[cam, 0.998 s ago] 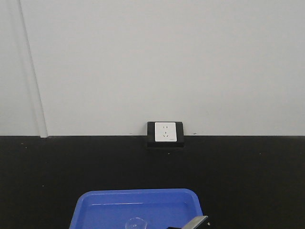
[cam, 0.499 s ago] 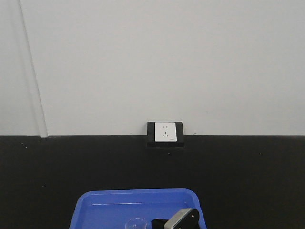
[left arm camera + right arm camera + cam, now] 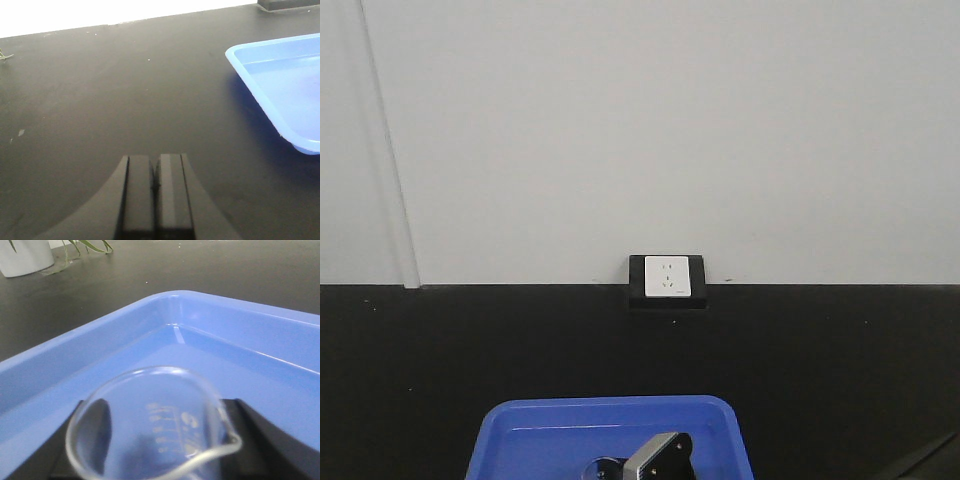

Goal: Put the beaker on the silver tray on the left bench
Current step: 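Close the right gripper on the beaker and lift it out, then hold the beaker in the right gripper while the base turns away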

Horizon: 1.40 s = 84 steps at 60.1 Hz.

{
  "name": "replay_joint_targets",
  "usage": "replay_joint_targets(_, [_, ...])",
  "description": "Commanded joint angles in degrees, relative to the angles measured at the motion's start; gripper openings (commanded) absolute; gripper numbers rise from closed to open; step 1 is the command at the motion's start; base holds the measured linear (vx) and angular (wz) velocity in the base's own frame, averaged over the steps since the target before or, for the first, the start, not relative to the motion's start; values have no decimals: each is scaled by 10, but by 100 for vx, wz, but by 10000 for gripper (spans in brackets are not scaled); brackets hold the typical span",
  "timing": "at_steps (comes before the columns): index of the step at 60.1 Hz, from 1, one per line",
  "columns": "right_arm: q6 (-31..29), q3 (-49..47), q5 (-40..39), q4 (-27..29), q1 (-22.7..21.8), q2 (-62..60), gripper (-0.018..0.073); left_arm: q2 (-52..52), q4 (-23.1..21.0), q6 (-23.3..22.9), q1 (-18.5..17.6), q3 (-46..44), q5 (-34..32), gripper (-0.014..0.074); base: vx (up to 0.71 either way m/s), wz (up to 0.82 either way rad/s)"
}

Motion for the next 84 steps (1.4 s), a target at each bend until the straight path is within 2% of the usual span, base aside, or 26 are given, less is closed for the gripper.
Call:
replay_joint_targets(1, [21, -13, -33, 7, 2, -38, 249, -4, -2, -1, -3, 11, -43, 1, 0, 0])
replay_joint_targets(7, [56, -13, -28, -15, 0, -56, -18, -4, -2, -1, -3, 11, -43, 1, 0, 0])
replay_joint_targets(15, [113, -13, 0, -58, 0, -109, -15, -4, -2, -1, -3, 11, -43, 1, 0, 0])
replay_joint_targets(22, [167, -13, 86, -107, 0, -197, -14, -4, -2, -1, -3, 11, -43, 1, 0, -1])
replay_joint_targets(29, [205, -13, 242, -128, 0, -297, -14, -4, -2, -1, -3, 11, -43, 1, 0, 0])
replay_joint_targets(36, [239, -13, 440, -149, 0, -418, -14, -4, -2, -1, -3, 11, -43, 1, 0, 0])
replay_joint_targets(47, [242, -12, 708, -152, 1, -582, -12, -4, -2, -1, -3, 11, -43, 1, 0, 0])
replay_joint_targets(52, [236, 6, 786, -152, 1, -649, -11, -4, -2, -1, -3, 11, -43, 1, 0, 0])
replay_joint_targets(59, [211, 77, 804, -152, 1, -740, -11, -4, -2, -1, -3, 11, -43, 1, 0, 0])
replay_joint_targets(69, [210, 177, 804, -152, 1, -854, -11, -4, -2, -1, -3, 11, -43, 1, 0, 0])
replay_joint_targets(84, [211, 244, 805, -153, 1, -937, -11, -4, -2, -1, -3, 11, -43, 1, 0, 0])
